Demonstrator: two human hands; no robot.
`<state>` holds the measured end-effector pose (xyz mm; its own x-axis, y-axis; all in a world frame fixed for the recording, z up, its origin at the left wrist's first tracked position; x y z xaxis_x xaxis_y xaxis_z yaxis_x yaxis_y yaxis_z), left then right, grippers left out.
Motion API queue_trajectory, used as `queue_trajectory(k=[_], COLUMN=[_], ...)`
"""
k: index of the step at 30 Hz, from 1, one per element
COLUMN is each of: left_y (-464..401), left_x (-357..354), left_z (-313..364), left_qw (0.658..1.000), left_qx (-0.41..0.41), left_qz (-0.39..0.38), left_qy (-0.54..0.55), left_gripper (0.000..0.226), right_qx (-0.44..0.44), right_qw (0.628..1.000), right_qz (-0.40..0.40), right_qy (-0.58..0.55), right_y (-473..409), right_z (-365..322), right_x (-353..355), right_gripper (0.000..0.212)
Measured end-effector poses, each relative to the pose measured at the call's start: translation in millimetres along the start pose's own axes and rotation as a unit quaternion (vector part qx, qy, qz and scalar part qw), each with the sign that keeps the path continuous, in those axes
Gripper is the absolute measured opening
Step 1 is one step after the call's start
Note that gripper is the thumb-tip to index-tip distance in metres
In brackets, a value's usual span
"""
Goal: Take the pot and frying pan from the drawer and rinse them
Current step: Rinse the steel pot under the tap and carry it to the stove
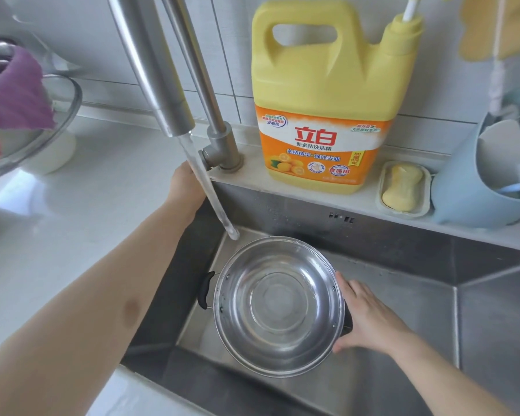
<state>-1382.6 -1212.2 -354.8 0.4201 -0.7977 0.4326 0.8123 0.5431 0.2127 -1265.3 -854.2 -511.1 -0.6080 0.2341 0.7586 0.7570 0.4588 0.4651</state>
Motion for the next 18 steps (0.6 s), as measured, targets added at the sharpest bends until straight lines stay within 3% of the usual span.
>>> queue_trajectory(k=[3,7,9,11,13,15,18], left_y=[7.9,53.1,75.8,92.9,102.6,105.8,101.4], left_x=[1.0,-1.5,-9.7,-15.8,-15.6,-16.5,-21.6], left_z=[-1.7,-21.4,-68.6,-130.8,-181.5,-198.0,-204.8], left_qw=[0.999,0.993,0.971,0.901,0.827,0.807,0.81], left_qx=[-0.013,-0.078,-0.074,-0.044,-0.027,-0.031,-0.024], left_qz=[-0.006,-0.037,-0.127,-0.254,-0.338,-0.36,-0.385], left_qy=[-0.033,-0.075,-0.191,-0.348,-0.447,-0.467,-0.442], left_gripper=[0.047,0.016,0.054,0.099,0.128,0.14,0.146], right_qx=[-0.002,0.0,0.0,-0.005,-0.012,-0.022,-0.033], right_qw=[1.0,1.0,1.0,1.0,0.998,0.995,0.989], right_qz=[0.0,-0.001,-0.004,-0.005,-0.002,-0.01,-0.027], right_qy=[0.003,-0.006,-0.016,-0.028,-0.054,-0.093,-0.142], right_y=[-0.7,-2.4,-3.4,-3.9,-4.5,-4.2,-4.7], right_z=[0.8,2.3,4.4,7.5,11.7,15.3,19.2], right_x=[-0.6,-2.5,-4.3,-5.4,-6.3,-9.6,-17.2], right_gripper=[0.152,0.152,0.151,0.15,0.149,0.147,0.145])
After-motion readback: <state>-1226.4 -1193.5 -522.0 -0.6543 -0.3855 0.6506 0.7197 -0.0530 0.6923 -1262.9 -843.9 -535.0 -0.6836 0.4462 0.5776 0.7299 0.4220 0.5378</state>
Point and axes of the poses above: each hand's wrist, its own y-axis away from the middle knuckle, its own x-axis out of the back of the hand, z = x × y, the point moved 8 cm from there along -y, towards the middle knuckle, and after that the axes turned 2 degrees about -y, right-handed, at the moved point
